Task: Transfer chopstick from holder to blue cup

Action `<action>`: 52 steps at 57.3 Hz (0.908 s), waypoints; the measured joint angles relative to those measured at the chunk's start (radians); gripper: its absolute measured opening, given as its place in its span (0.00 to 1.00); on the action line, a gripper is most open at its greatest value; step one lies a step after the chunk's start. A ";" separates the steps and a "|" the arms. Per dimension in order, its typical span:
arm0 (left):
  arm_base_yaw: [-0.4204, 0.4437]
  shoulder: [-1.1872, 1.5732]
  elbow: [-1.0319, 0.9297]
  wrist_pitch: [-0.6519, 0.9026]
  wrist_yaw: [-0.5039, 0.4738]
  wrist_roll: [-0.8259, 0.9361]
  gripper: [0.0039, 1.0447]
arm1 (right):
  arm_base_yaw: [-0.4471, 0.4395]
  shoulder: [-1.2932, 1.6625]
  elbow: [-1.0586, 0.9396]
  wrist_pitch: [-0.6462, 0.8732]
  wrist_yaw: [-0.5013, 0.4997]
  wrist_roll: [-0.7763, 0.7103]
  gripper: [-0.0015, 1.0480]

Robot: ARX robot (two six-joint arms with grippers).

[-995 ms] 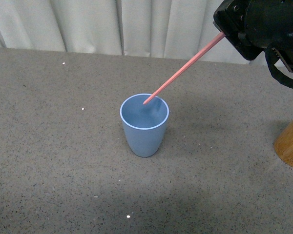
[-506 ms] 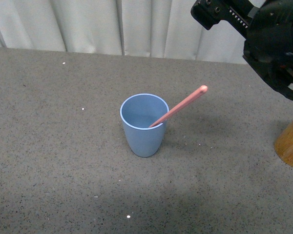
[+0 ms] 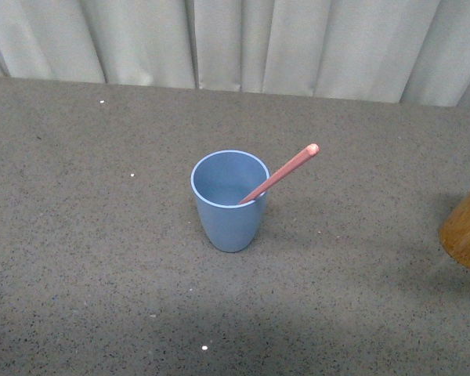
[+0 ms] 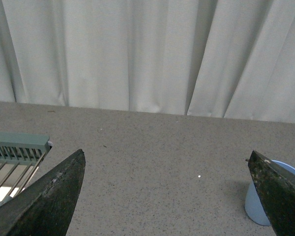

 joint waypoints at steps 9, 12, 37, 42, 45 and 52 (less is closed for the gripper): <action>0.000 0.000 0.000 0.000 0.000 0.000 0.94 | -0.039 -0.409 -0.079 -0.342 -0.040 -0.019 0.01; 0.000 0.000 0.000 0.000 0.000 0.000 0.94 | -0.072 -0.571 -0.079 -0.493 -0.098 -0.023 0.01; 0.000 0.000 0.000 0.000 0.000 0.000 0.94 | -0.159 -1.109 -0.078 -0.962 -0.158 -0.025 0.01; 0.000 0.000 0.000 0.000 0.000 0.000 0.94 | -0.159 -1.109 -0.078 -0.962 -0.158 -0.025 0.01; 0.000 0.000 0.000 0.000 0.000 0.000 0.94 | -0.159 -1.109 -0.078 -0.962 -0.158 -0.026 0.01; 0.000 0.000 0.000 0.000 0.000 0.000 0.94 | -0.159 -1.109 -0.078 -0.962 -0.158 -0.025 0.01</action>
